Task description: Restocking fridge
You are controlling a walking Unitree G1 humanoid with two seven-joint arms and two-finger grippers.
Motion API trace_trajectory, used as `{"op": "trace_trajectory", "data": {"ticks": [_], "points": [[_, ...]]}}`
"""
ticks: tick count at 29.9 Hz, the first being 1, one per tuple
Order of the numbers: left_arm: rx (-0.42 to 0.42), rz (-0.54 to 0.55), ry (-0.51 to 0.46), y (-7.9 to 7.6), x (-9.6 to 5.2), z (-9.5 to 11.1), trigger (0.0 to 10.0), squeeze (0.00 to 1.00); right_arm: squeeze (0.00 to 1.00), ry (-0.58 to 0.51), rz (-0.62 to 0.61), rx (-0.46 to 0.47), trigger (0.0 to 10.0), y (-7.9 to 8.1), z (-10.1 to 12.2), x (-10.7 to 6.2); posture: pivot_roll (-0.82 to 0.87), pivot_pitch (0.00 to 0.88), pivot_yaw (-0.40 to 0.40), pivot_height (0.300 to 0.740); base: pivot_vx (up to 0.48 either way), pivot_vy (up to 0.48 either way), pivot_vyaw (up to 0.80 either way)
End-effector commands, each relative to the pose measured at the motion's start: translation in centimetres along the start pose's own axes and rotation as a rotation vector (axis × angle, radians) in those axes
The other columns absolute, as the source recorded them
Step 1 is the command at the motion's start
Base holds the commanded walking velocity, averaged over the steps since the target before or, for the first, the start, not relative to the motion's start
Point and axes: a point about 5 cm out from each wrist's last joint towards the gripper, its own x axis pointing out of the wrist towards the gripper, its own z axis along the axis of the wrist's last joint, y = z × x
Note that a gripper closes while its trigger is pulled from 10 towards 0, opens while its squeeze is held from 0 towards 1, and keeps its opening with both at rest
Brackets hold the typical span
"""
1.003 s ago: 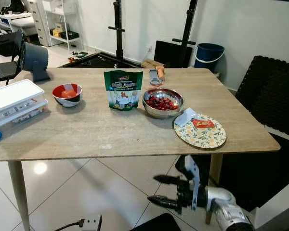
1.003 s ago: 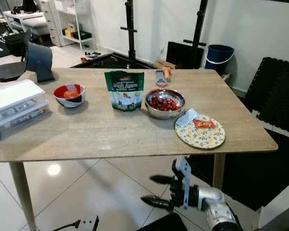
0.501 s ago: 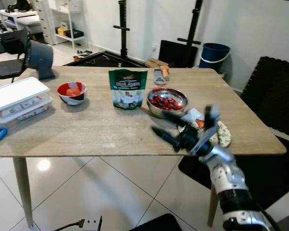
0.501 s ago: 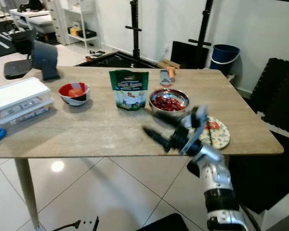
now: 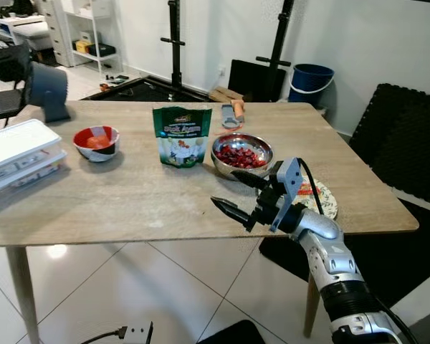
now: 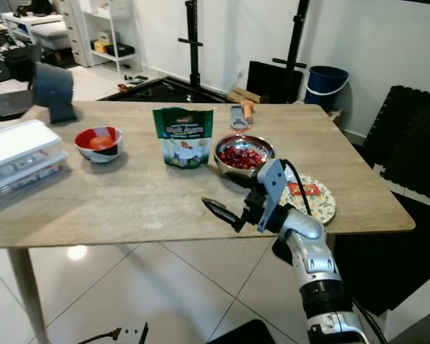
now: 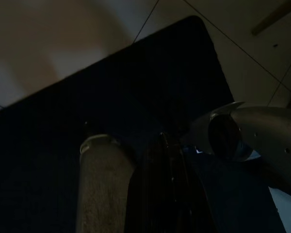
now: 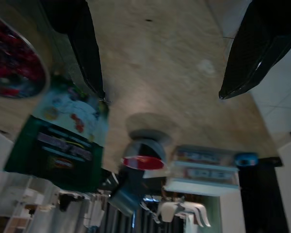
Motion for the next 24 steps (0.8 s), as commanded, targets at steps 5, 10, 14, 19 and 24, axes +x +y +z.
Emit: {"op": "trace_trajectory", "data": {"ticks": [5, 10, 14, 19, 24], "points": [[0.007, -0.014, 0.026, -0.4, 0.0, -0.7, 10.0, 0.00, 0.00, 0.047, 0.005, -0.050, 10.0, 0.2, -0.3, 0.3, -0.08, 0.000, -0.038, 0.740, 0.466, 0.000, 0.00], [-0.008, 0.001, 0.022, -0.3, 0.0, -0.6, 10.0, 0.00, 0.00, 0.051, 0.007, -0.062, 10.0, 0.3, -0.3, 0.4, -0.08, 0.000, -0.038, 0.740, 0.345, 0.000, 0.00], [-0.011, -0.001, 0.021, -0.2, 0.0, -0.5, 10.0, 0.00, 0.00, 0.051, 0.007, -0.069, 10.0, 0.3, -0.1, 0.5, -0.07, 0.000, -0.036, 0.740, 0.000, 0.000, 0.00], [0.031, -0.024, 0.039, -0.3, 0.0, -0.7, 10.0, 0.00, 0.00, 0.053, 0.007, -0.083, 10.0, 0.3, 0.1, 0.4, -0.08, 0.000, -0.037, 0.740, 0.000, -0.281, 0.00], [0.017, -0.015, 0.050, -0.4, -0.1, -1.1, 10.0, 0.00, 0.00, 0.053, 0.006, -0.112, 10.0, -0.1, 0.7, 0.3, -0.08, 0.000, -0.037, 0.740, 0.000, -0.376, 0.00]]}}
